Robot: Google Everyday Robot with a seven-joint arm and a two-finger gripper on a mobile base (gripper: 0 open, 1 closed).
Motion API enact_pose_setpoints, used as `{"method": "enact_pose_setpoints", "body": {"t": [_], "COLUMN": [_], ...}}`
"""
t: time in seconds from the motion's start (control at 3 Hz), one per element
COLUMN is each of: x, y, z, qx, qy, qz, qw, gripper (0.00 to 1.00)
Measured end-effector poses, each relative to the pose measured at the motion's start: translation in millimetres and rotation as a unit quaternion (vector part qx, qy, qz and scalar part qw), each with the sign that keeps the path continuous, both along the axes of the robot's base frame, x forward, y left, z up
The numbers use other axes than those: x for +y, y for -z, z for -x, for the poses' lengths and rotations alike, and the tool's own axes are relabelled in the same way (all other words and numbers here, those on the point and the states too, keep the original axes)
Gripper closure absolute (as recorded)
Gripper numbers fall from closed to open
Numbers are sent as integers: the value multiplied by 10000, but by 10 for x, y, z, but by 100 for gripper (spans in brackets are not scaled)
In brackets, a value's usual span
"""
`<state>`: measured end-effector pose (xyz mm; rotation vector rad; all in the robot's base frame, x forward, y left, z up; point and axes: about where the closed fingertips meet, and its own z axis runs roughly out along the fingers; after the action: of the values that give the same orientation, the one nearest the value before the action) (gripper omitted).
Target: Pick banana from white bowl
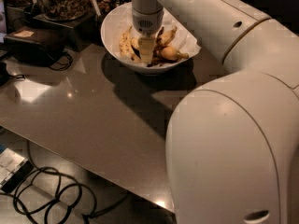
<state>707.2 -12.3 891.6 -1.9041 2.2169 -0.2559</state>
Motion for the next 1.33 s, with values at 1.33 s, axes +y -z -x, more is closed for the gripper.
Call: {"method": "enact_pose_setpoints", "body": {"t": [1.33], "x": [15], "y": [-221], "z": [49], "qx": [-298], "qy": [-105], "qz": [-258], "qw": [9992], "gripper": [100]}}
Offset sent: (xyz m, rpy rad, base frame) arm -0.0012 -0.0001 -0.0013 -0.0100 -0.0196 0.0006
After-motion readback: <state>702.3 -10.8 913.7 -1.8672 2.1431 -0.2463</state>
